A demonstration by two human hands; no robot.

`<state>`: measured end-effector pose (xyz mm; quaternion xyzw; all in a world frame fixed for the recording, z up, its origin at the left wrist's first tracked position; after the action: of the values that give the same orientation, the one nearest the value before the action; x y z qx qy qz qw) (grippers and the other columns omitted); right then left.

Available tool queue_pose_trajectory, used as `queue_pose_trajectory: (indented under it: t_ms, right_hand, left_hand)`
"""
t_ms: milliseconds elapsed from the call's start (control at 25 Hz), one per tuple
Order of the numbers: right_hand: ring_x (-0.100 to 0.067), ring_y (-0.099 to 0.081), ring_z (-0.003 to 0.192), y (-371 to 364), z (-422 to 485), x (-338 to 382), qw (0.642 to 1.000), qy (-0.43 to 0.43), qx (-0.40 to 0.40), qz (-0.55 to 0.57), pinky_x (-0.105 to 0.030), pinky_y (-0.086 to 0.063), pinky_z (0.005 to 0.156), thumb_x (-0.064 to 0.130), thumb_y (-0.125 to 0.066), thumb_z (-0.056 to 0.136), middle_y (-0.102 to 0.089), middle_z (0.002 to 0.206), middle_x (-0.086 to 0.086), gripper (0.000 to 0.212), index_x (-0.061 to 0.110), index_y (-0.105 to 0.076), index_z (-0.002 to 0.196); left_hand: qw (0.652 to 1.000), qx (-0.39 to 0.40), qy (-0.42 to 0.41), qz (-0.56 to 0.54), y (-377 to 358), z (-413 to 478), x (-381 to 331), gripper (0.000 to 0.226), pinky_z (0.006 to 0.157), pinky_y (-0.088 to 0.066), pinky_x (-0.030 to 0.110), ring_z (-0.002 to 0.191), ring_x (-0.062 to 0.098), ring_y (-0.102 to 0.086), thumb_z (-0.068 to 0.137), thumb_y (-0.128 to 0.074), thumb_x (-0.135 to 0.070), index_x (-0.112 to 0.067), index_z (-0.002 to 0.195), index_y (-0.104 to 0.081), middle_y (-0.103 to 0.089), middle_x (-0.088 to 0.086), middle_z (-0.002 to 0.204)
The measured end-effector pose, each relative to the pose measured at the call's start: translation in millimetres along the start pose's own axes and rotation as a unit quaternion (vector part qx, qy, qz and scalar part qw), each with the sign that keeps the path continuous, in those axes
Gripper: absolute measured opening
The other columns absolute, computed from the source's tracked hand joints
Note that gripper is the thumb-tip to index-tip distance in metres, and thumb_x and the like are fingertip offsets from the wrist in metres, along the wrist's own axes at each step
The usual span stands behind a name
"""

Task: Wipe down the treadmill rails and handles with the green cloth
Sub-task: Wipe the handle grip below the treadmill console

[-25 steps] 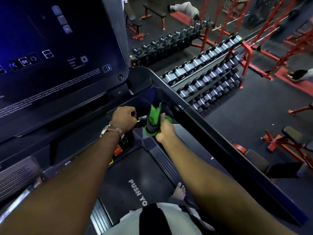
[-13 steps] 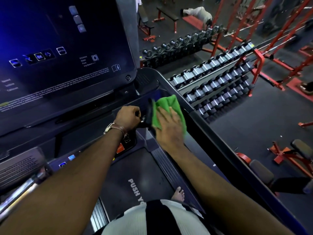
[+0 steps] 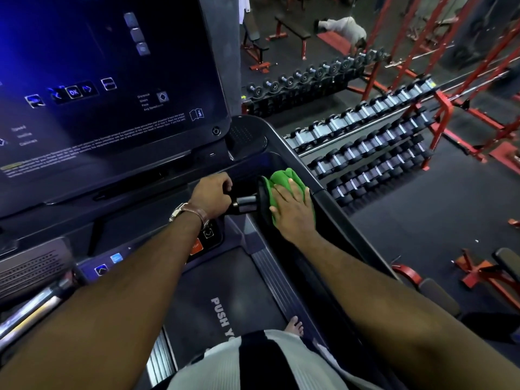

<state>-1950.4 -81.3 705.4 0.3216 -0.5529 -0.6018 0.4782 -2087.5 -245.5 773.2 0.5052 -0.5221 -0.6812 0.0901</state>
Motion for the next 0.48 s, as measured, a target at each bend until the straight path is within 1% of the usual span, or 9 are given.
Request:
queue_pose_trajectory:
  t_ms: [40, 80, 120, 200, 240, 360, 400, 480]
  right_hand:
    - [-0.028, -0.021, 0.147, 0, 1, 16, 1.000, -0.013, -0.001, 0.013, -0.061, -0.013, 0.116, 0.037, -0.047, 0.095, -0.045, 0.147, 0.010, 0.047, 0.029, -0.045, 0.141]
    - [-0.029, -0.024, 0.146, -1, 4, 38, 1.000, -0.009, 0.005, 0.029, -0.063, -0.012, 0.115, 0.038, -0.048, 0.095, -0.046, 0.146, 0.010, 0.046, 0.031, -0.046, 0.140]
    - [-0.030, -0.027, 0.144, -3, 7, 64, 0.999, 0.014, 0.016, 0.040, -0.065, -0.011, 0.114, 0.039, -0.048, 0.094, -0.047, 0.145, 0.011, 0.046, 0.032, -0.047, 0.140]
    - [-0.030, -0.029, 0.143, -2, 9, 102, 0.996, 0.067, 0.032, 0.050, -0.068, -0.012, 0.111, 0.040, -0.047, 0.096, -0.047, 0.144, 0.011, 0.045, 0.032, -0.047, 0.140]
    - [-0.030, -0.031, 0.142, -2, 10, 106, 0.995, 0.081, 0.032, 0.049, -0.068, -0.014, 0.111, 0.040, -0.046, 0.096, -0.048, 0.144, 0.010, 0.044, 0.031, -0.048, 0.140]
    - [-0.026, -0.038, 0.140, -2, 6, 76, 0.992, 0.129, 0.011, -0.004, -0.062, -0.027, 0.109, 0.043, -0.052, 0.094, -0.048, 0.145, 0.009, 0.048, 0.033, -0.046, 0.141]
    - [-0.025, -0.039, 0.139, -2, 4, 56, 0.992, 0.125, 0.005, -0.012, -0.060, -0.030, 0.109, 0.042, -0.055, 0.093, -0.048, 0.145, 0.008, 0.050, 0.034, -0.045, 0.141]
    - [-0.024, -0.037, 0.140, 1, 2, 12, 0.996, 0.087, 0.008, -0.003, -0.056, -0.031, 0.111, 0.038, -0.058, 0.092, -0.046, 0.147, 0.008, 0.054, 0.034, -0.042, 0.143]
  left_hand:
    - [1.000, -0.008, 0.005, -0.022, 2, -1, -1, 0.037, 0.074, -0.044, 0.025, 0.084, 0.015, -0.056, 0.066, -0.050, 0.004, -0.014, 0.097, -0.060, -0.063, -0.005, 0.090]
    - [0.999, -0.015, 0.007, -0.033, 3, -2, -1, 0.040, 0.075, -0.041, 0.022, 0.086, 0.014, -0.056, 0.067, -0.050, 0.004, -0.013, 0.103, -0.059, -0.064, -0.004, 0.093]
    - [0.999, -0.021, 0.009, -0.032, 3, -1, -1, 0.041, 0.076, -0.039, 0.020, 0.087, 0.014, -0.055, 0.070, -0.049, 0.004, -0.013, 0.106, -0.059, -0.065, -0.003, 0.094]
    - [0.999, -0.032, 0.011, -0.007, 3, 2, -2, 0.038, 0.077, -0.038, 0.023, 0.088, 0.018, -0.055, 0.075, -0.047, 0.002, -0.012, 0.108, -0.060, -0.064, 0.001, 0.095]
    - [0.999, -0.034, 0.006, 0.008, 2, 3, -1, 0.036, 0.077, -0.040, 0.025, 0.089, 0.021, -0.056, 0.077, -0.047, 0.000, -0.012, 0.108, -0.061, -0.064, 0.003, 0.096]
    - [0.995, -0.023, -0.053, 0.086, -8, 6, -1, 0.027, 0.086, -0.043, 0.036, 0.099, 0.029, -0.052, 0.083, -0.051, -0.008, -0.009, 0.109, -0.061, -0.057, 0.011, 0.103]
    - [0.992, -0.017, -0.065, 0.106, -11, 6, 0, 0.026, 0.090, -0.043, 0.039, 0.103, 0.028, -0.049, 0.086, -0.054, -0.014, -0.010, 0.111, -0.060, -0.052, 0.011, 0.107]
    - [0.991, 0.011, -0.063, 0.121, -16, 7, 4, 0.034, 0.092, -0.045, 0.039, 0.108, 0.024, -0.046, 0.089, -0.057, -0.029, -0.013, 0.119, -0.057, -0.046, 0.007, 0.113]
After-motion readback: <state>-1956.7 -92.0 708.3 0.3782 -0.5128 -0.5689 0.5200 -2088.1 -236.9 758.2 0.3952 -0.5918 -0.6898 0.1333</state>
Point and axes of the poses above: each hand's wrist, its own z-axis towards the middle knuckle, its own y-axis out of the back of the hand, x = y × z, the point moved 5 cm from there along z, towards the middle knuckle
